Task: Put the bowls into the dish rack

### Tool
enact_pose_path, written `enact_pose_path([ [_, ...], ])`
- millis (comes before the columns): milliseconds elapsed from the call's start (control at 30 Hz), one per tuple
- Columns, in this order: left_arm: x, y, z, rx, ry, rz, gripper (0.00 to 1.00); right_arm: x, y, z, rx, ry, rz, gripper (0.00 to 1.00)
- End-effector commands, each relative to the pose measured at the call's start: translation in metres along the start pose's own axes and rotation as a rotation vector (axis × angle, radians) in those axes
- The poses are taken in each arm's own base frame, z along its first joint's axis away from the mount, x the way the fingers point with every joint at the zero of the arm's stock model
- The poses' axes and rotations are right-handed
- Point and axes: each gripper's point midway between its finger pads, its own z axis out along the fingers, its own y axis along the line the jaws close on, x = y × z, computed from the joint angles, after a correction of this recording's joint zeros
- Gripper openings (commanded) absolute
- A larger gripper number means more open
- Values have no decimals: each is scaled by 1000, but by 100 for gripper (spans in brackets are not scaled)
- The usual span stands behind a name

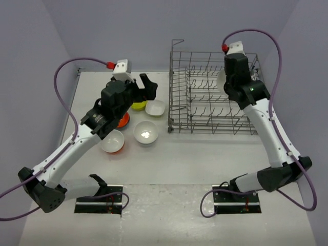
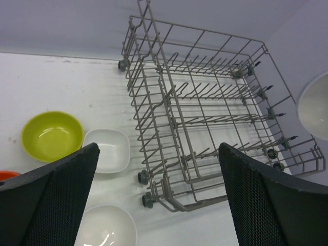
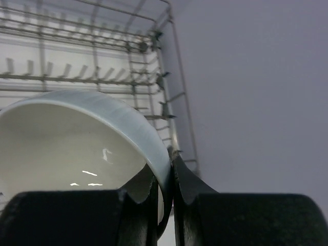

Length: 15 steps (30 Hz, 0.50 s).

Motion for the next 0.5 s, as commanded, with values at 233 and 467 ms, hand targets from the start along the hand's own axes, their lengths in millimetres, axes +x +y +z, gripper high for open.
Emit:
enact_pose_path([
  [233,23,-41,92,161,122,84,100,62,-121,22,442,274,-333,0],
  [467,55,-41,118,199,183,116,100,51,-128,52,572,372,-529,0],
])
